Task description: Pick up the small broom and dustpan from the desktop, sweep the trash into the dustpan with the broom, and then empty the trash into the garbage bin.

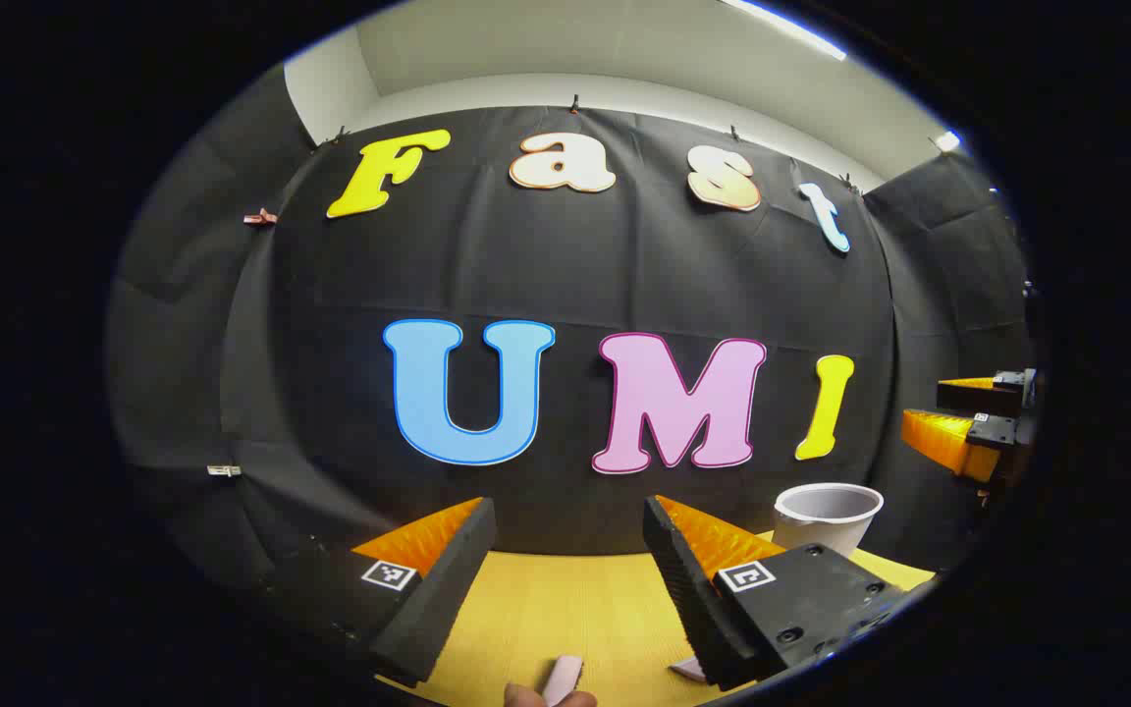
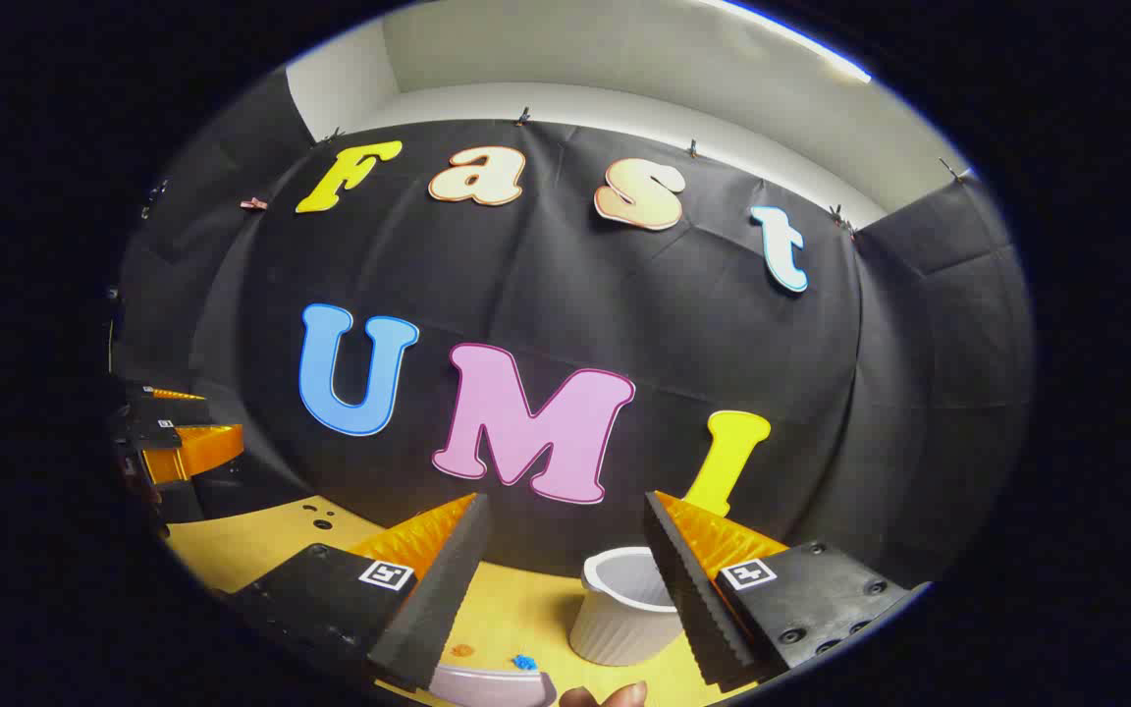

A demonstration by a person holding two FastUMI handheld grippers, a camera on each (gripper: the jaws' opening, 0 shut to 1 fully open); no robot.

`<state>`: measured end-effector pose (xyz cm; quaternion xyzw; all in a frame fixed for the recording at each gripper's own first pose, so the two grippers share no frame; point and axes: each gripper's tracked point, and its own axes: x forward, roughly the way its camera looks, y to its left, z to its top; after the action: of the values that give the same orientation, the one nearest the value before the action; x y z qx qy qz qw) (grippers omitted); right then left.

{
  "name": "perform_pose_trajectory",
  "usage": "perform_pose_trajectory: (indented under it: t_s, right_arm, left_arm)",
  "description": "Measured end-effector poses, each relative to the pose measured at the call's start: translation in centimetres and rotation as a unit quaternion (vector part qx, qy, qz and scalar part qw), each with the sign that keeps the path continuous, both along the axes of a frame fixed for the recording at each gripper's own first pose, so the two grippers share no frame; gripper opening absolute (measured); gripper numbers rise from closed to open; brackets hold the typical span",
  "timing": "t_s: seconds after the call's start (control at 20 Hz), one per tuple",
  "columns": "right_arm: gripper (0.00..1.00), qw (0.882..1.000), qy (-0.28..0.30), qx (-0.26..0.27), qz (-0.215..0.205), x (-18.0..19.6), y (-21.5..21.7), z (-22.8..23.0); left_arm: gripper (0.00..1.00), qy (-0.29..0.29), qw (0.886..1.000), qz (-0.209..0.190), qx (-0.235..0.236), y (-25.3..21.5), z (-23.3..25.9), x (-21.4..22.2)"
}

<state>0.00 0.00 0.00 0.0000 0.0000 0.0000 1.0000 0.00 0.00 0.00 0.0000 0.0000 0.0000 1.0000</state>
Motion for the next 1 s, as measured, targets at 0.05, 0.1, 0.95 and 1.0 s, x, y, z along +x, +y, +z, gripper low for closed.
perform_pose_trajectory:
  t_s: [0.05, 0.1, 0.95, 1.0]
  right_arm:
    - [0.97, 1.0, 0.001, -0.005, 0.003, 0.2, -0.2, 0.2]
    - [0.97, 1.0, -0.005, -0.012, 0.002, 0.3, -0.5, 0.4]
    - [0.97, 0.999, 0.017, -0.02, 0.022, 0.4, 1.5, -1.8]
    - [0.97, 0.998, 0.04, -0.021, 0.041, -0.1, 2.2, -3.2]
  left_arm:
    - [0.96, 0.002, 1.0, 0.004, 0.001, -0.1, 0.3, 0.2]
    - [0.96, -0.003, 1.0, -0.001, 0.001, -0.4, 0.4, 0.3]
    - [0.96, 0.005, 1.0, -0.021, -0.004, 0.4, -0.7, 1.4]
    - [0.96, 0.009, 1.0, -0.019, -0.004, 0.8, -1.3, 1.5]
